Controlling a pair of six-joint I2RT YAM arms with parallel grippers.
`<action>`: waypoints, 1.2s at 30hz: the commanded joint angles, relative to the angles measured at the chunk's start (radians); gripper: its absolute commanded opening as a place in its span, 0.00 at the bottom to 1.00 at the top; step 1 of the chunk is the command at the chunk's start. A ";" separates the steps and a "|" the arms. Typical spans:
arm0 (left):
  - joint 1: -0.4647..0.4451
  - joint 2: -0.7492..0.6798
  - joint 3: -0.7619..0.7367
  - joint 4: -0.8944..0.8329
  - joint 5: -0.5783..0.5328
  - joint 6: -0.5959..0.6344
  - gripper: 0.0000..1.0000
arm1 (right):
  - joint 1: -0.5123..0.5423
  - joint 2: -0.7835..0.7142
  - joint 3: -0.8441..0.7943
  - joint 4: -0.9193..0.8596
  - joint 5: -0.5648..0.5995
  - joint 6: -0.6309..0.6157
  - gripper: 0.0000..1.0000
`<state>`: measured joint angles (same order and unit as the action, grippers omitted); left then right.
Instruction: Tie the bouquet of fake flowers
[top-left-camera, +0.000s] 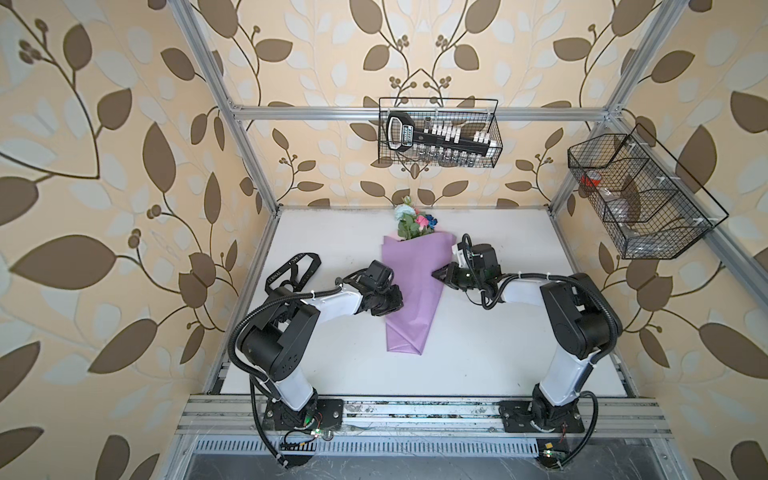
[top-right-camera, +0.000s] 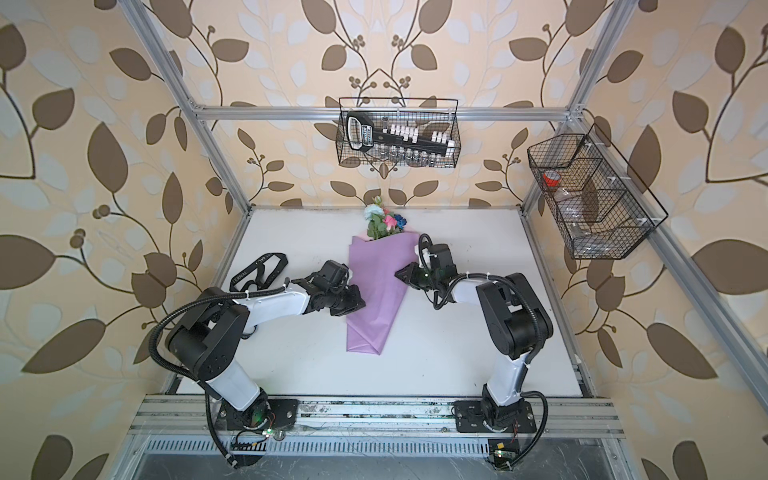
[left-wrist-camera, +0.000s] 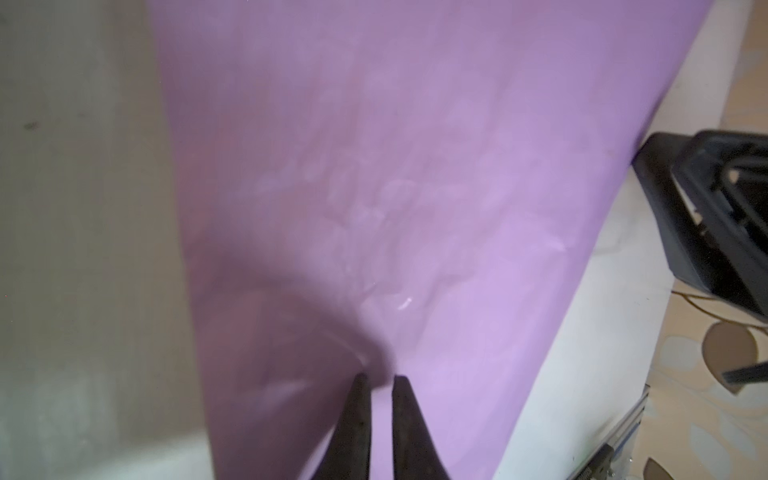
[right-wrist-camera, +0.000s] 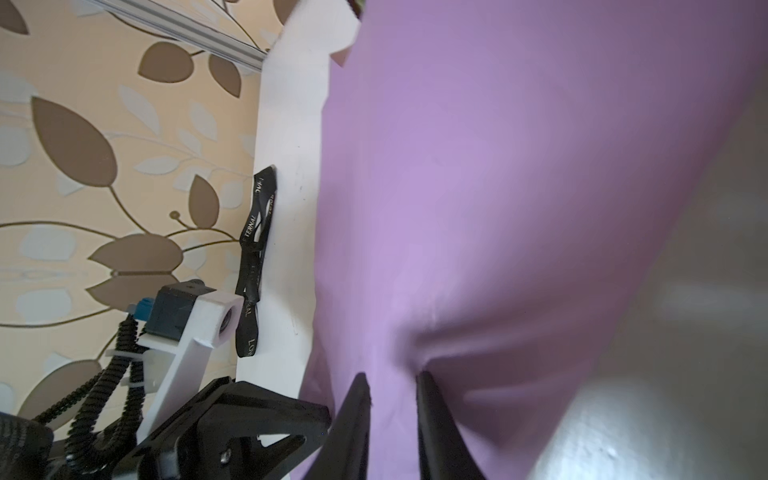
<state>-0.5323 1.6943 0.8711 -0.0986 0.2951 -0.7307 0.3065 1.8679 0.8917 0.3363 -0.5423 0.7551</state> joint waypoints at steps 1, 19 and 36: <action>0.014 0.040 0.031 -0.027 -0.025 0.027 0.09 | -0.027 0.096 0.053 -0.005 0.010 -0.023 0.22; 0.028 0.062 0.000 -0.043 -0.020 0.040 0.02 | -0.234 0.460 0.545 -0.173 0.066 -0.033 0.20; 0.030 -0.135 0.155 -0.076 0.027 0.065 0.39 | -0.305 0.198 0.456 -0.252 -0.009 -0.092 0.44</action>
<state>-0.5091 1.6463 0.9688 -0.1452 0.3534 -0.6956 -0.0086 2.1605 1.4296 0.1093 -0.5350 0.6975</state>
